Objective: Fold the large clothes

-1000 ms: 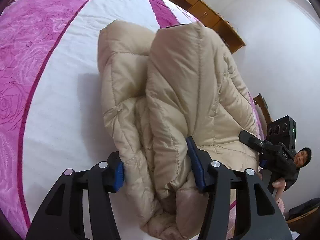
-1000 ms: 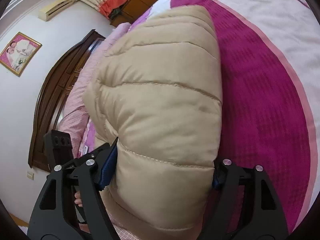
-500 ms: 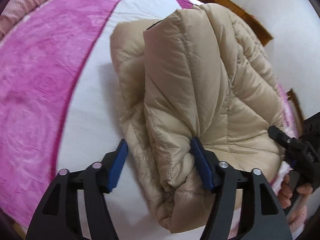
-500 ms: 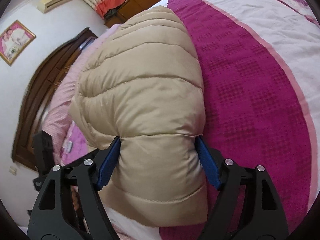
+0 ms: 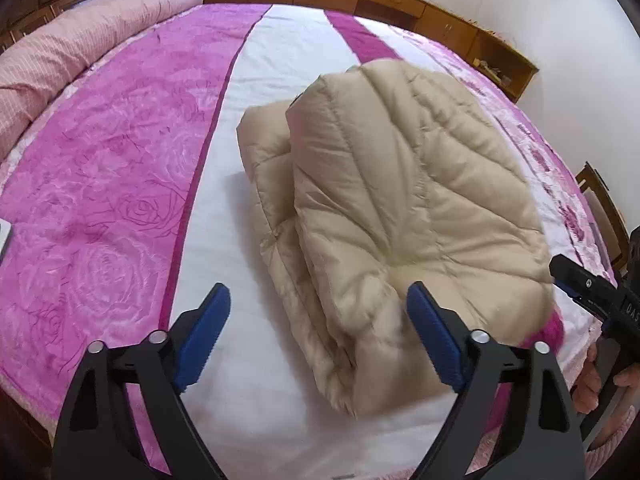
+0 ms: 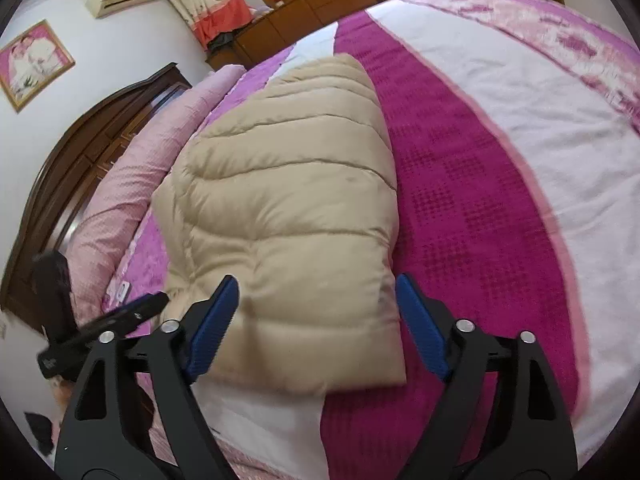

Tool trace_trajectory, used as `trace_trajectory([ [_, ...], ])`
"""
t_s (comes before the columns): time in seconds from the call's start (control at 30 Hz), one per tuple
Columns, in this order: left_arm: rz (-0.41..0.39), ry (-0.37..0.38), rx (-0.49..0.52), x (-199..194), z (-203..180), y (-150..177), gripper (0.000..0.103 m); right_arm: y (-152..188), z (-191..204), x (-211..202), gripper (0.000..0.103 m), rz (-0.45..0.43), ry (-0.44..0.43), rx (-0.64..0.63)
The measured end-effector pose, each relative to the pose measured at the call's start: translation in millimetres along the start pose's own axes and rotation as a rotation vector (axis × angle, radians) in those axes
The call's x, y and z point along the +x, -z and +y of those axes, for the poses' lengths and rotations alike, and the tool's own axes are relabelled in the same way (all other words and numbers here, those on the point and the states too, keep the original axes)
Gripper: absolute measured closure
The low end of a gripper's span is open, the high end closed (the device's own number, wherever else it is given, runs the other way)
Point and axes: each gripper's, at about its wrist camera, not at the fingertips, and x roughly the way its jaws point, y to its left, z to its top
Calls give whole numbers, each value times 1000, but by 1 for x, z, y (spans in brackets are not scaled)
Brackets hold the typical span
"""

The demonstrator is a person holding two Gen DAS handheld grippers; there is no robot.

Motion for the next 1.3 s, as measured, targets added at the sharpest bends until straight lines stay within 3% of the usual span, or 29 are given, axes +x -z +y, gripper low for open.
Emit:
trace_trajectory([
  [0.13, -16, -12, 8, -15, -6, 12, 6, 12, 7, -17, 6, -27, 28, -36],
  [0.4, -29, -21, 41, -28, -26, 43, 6, 46, 1, -32, 4, -11, 119, -48],
  [0.63, 15, -56, 65, -18, -37, 62, 6, 73, -6, -26, 4, -2, 220, -66],
  [1.3, 86, -149, 52, 3, -50, 84, 6, 94, 6, -9, 4, 73, 276, -160],
])
